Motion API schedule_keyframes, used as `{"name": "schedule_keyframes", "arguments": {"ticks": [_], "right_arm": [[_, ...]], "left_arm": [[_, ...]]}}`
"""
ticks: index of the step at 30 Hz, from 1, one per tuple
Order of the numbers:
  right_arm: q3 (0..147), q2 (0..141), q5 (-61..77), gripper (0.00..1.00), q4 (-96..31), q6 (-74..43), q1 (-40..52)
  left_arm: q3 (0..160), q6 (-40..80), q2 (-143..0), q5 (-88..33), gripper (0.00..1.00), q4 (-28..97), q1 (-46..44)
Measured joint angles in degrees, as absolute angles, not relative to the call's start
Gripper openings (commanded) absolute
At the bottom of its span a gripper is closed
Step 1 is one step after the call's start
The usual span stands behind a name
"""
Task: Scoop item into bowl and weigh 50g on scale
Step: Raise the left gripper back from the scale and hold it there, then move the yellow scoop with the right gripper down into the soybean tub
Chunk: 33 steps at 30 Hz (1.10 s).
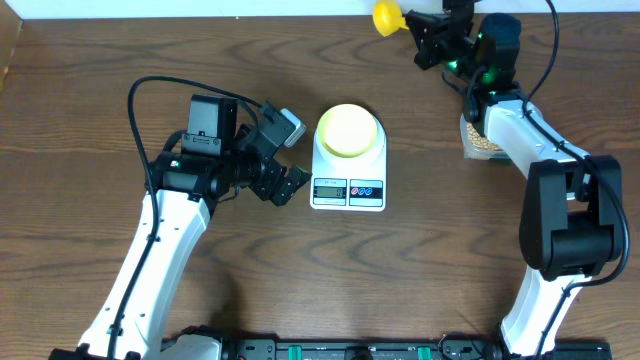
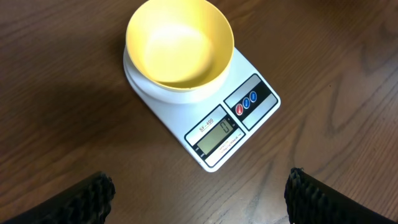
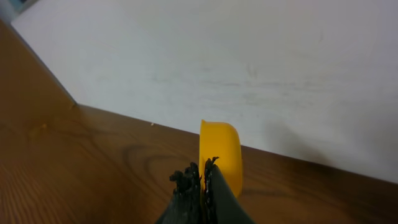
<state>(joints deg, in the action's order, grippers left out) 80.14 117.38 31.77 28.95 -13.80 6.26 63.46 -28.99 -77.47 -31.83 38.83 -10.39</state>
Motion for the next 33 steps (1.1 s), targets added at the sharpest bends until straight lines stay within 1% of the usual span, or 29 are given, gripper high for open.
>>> {"name": "schedule_keyframes", "arguments": {"ticks": [6, 8, 11, 14, 15, 16, 19, 25, 33], "right_arm": [[80.14, 117.36, 32.34, 0.01, 28.69, -19.68, 2.68], [80.14, 117.03, 32.4, 0.01, 26.22, -21.1, 1.08], [80.51, 115.37, 31.55, 0.01, 19.09, -21.34, 0.49], [82.19, 112.81, 30.17, 0.01, 8.75, -19.59, 0.91], [84.47, 111.59, 29.45, 0.01, 3.64, -18.0, 0.99], [85.14, 111.39, 29.39, 0.01, 2.31, -17.76, 0.99], [90.78, 110.48, 28.36, 0.01, -7.2, -15.16, 0.99], [98.43, 110.32, 26.61, 0.01, -20.58, -8.82, 0.99], [103.79, 110.19, 23.18, 0.01, -39.64, -0.23, -0.43]], "left_arm": [[63.46, -28.99, -77.47, -31.83, 0.9, 38.85, -10.39], [63.46, -28.99, -77.47, -31.83, 0.9, 38.87, -10.39], [63.46, -28.99, -77.47, -31.86, 0.9, 38.87, -10.39], [63.46, -29.02, -77.47, -31.86, 0.9, 38.87, -10.39], [63.46, -28.99, -77.47, -31.86, 0.9, 38.89, -10.39], [63.46, -28.99, -77.47, -31.88, 0.9, 38.92, -10.39], [63.46, -28.99, -77.47, -31.86, 0.9, 38.89, -10.39], [63.46, -28.99, -77.47, -31.86, 0.9, 38.89, -10.39], [63.46, -28.99, -77.47, -31.86, 0.9, 38.89, -10.39]]}}
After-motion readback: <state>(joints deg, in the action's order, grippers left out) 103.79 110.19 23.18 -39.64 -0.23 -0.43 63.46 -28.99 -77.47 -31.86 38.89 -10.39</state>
